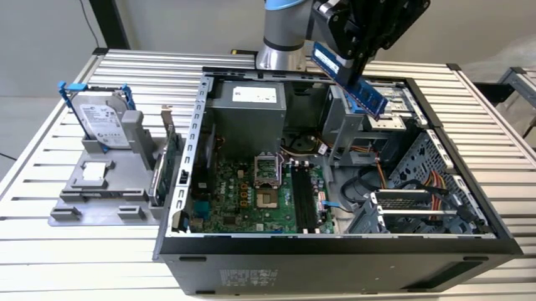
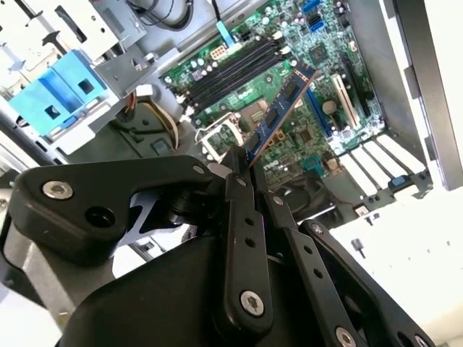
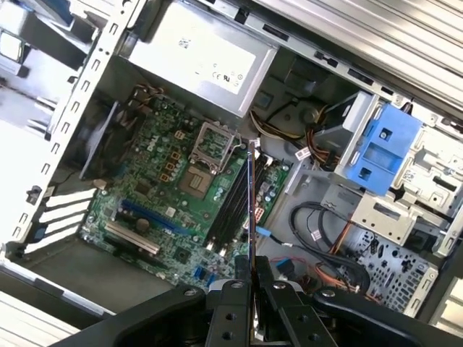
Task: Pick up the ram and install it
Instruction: 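Insert the ram into the slot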
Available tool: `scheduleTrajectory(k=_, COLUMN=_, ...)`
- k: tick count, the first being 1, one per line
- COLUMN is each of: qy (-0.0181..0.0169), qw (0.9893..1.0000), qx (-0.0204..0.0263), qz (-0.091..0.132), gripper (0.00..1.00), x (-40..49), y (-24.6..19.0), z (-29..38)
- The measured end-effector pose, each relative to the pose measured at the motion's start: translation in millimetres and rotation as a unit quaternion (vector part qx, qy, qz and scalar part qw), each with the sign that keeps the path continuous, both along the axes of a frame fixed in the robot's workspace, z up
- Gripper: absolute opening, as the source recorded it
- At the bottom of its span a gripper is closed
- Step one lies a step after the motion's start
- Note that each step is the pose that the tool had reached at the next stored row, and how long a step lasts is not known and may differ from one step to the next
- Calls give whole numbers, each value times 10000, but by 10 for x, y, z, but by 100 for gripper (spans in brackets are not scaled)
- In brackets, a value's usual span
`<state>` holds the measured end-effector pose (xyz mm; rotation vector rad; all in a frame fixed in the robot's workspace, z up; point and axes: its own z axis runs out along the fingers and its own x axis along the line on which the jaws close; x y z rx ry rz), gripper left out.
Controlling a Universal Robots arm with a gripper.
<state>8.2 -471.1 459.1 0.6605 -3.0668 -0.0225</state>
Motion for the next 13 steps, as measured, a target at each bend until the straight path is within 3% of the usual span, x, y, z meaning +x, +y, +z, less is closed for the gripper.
scheduleTrajectory(k=6, qy=0, qw=9996, qx=0, qz=-276, gripper=0, x=0, y=0, z=-2)
scheduleTrajectory(k=13, qy=0, qw=9982, qx=0, qz=-594, gripper=0, x=0, y=0, z=-5)
